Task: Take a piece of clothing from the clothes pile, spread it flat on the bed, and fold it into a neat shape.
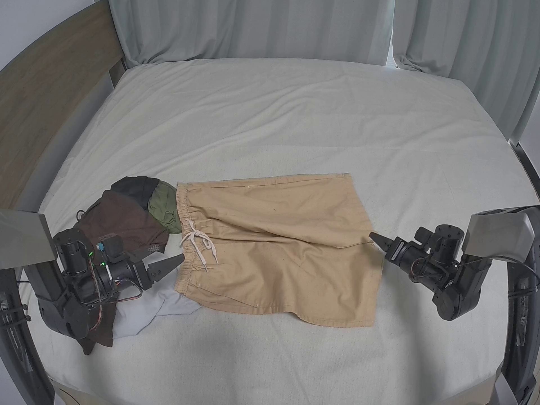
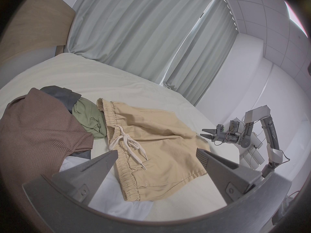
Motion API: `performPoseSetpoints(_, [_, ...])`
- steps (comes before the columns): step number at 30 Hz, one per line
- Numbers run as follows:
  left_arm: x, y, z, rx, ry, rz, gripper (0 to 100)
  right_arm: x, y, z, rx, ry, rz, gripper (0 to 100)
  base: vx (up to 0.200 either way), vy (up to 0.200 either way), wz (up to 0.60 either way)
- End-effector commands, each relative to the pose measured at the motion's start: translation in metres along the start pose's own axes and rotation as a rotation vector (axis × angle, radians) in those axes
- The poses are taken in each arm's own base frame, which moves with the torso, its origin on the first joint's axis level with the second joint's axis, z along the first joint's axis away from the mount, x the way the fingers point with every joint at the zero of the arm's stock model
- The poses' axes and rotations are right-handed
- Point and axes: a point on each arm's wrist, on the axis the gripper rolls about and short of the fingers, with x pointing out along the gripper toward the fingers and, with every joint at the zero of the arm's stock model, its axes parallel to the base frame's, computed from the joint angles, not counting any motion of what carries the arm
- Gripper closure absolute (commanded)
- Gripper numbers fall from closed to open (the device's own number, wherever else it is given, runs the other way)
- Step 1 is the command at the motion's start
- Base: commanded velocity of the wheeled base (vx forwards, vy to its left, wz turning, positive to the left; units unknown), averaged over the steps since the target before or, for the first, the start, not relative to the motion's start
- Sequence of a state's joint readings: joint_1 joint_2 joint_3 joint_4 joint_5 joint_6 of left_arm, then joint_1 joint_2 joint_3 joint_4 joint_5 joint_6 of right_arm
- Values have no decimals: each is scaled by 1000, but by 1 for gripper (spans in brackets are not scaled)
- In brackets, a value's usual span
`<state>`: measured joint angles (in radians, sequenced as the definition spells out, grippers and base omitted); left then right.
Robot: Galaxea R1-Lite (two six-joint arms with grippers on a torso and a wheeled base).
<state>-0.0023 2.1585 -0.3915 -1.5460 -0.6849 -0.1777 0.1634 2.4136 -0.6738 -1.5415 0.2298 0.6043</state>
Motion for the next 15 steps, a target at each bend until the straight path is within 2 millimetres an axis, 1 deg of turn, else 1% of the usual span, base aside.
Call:
performPoseSetpoints(1, [0, 2, -3, -8, 7, 4, 0, -10, 4, 19, -43, -46, 3, 0, 0, 0, 0])
performPoseSetpoints(2, [0, 2, -3, -9, 8, 4, 0, -13, 6, 21, -43, -47, 5, 0, 0, 0, 0])
performPoseSetpoints(3, [0, 2, -3, -10, 9, 5, 0, -19, 14, 23, -45, -43, 21, 0, 0, 0, 0])
performPoseSetpoints(5, [0, 2, -4, -14, 13, 4, 0, -28, 24, 24, -48, -31, 44, 0, 0, 0, 0])
performPoseSetpoints(6, [0, 2, -4, -14, 13, 4, 0, -28, 25, 24, -48, -26, 45, 0, 0, 0, 0])
performPoseSetpoints(8, [-1, 3, -9, -29, 28, 6, 0, -36, 43, 17, -55, 7, 93, 0, 0, 0, 0])
performPoseSetpoints(12, [-2, 9, -15, -45, 41, 22, 0, -45, 68, 7, -68, 48, 152, 0, 0, 0, 0])
performPoseSetpoints(15, [-3, 12, -18, -54, 49, 30, 0, -51, 80, 4, -75, 61, 183, 0, 0, 0, 0])
